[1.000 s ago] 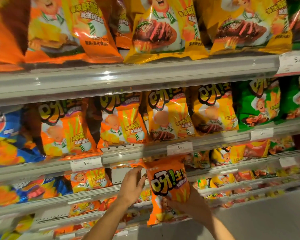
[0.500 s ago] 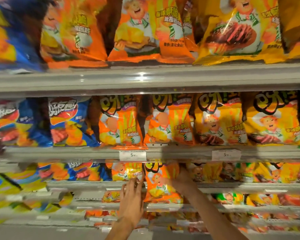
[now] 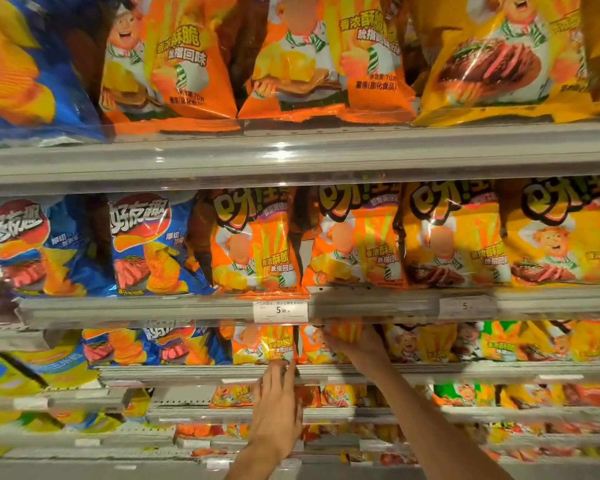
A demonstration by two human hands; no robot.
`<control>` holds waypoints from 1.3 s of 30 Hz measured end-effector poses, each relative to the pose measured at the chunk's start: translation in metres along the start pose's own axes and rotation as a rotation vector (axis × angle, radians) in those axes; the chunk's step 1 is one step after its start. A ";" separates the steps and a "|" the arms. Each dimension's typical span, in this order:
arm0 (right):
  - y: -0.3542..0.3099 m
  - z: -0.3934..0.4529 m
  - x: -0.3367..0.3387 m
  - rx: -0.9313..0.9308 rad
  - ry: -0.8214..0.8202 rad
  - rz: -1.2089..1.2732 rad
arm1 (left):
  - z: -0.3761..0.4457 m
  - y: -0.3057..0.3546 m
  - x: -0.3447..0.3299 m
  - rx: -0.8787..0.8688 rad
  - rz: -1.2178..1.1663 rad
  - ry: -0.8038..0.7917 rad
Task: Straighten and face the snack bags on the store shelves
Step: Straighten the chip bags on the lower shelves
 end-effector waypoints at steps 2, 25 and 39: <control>0.005 0.004 0.000 -0.034 -0.037 -0.032 | 0.001 0.001 0.001 0.009 -0.007 -0.025; 0.073 -0.084 0.070 0.122 0.187 -0.174 | -0.013 0.062 -0.047 0.215 -0.425 0.226; 0.206 -0.102 0.320 -0.118 0.485 0.055 | 0.023 0.295 -0.122 0.390 -0.987 0.226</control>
Point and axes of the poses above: each hand's wrist, its own z-axis towards the middle knuckle, its own x-axis out of the back of the hand, y = z × x, the point moved 4 cm from there along z, towards the middle knuckle, and after that the axes turned 11 degrees about -z, right-handed, at the moved point
